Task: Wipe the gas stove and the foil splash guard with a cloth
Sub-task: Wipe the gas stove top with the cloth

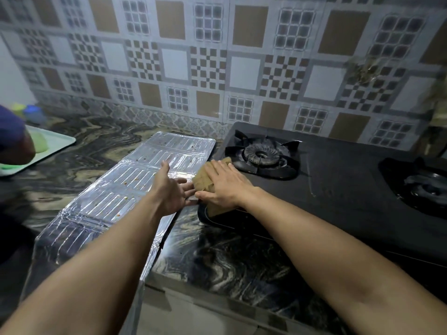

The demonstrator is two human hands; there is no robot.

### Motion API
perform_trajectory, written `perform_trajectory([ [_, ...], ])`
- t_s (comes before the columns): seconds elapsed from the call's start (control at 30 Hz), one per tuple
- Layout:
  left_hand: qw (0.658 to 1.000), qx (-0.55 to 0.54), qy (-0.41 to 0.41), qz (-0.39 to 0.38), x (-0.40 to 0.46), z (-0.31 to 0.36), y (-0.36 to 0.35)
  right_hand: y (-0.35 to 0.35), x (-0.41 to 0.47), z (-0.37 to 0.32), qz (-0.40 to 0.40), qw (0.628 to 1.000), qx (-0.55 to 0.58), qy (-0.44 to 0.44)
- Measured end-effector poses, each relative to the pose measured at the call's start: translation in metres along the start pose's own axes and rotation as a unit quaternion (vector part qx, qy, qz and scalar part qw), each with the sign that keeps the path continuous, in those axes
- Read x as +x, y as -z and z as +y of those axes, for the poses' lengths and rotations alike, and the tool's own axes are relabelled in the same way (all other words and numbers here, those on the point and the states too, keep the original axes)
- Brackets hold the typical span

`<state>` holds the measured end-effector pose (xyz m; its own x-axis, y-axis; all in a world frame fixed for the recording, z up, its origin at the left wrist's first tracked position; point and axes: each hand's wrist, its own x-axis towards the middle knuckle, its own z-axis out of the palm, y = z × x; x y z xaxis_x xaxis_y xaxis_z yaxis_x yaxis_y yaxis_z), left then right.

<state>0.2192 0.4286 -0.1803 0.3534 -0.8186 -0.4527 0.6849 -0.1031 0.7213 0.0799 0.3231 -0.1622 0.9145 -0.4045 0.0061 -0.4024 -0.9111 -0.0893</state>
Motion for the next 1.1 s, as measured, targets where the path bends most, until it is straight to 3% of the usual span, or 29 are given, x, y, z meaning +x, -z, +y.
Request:
perform_trajectory([
  [0.17,0.999,-0.006,-0.016,0.038,-0.001,-0.006,-0.001,-0.005,-0.008,0.006,0.045,0.994,-0.022,0.094],
  [0.27,0.987,0.135,-0.032,0.081,-0.004,-0.006,-0.008,-0.008,-0.032,0.015,0.066,0.99,-0.018,0.125],
  [0.33,0.926,0.327,-0.122,0.145,-0.007,-0.007,-0.021,-0.01,-0.052,0.026,0.079,0.989,-0.028,0.119],
  [0.4,0.811,0.501,-0.237,0.19,-0.006,-0.01,-0.036,-0.013,-0.079,0.042,0.095,0.991,-0.036,0.089],
  [0.5,0.686,0.622,-0.339,0.165,-0.003,-0.022,-0.065,-0.014,-0.121,0.073,0.098,0.993,-0.06,0.027],
  [0.6,0.607,0.693,-0.372,0.111,0.002,-0.043,-0.1,-0.013,-0.16,0.105,0.072,0.994,-0.08,-0.035],
  [0.8,0.525,0.755,-0.393,0.014,-0.008,-0.107,-0.172,-0.009,-0.248,0.165,0.082,0.983,-0.09,-0.138],
  [1.1,0.46,0.788,-0.403,-0.08,-0.028,-0.196,-0.258,0.005,-0.378,0.264,0.069,0.954,-0.092,-0.279],
])
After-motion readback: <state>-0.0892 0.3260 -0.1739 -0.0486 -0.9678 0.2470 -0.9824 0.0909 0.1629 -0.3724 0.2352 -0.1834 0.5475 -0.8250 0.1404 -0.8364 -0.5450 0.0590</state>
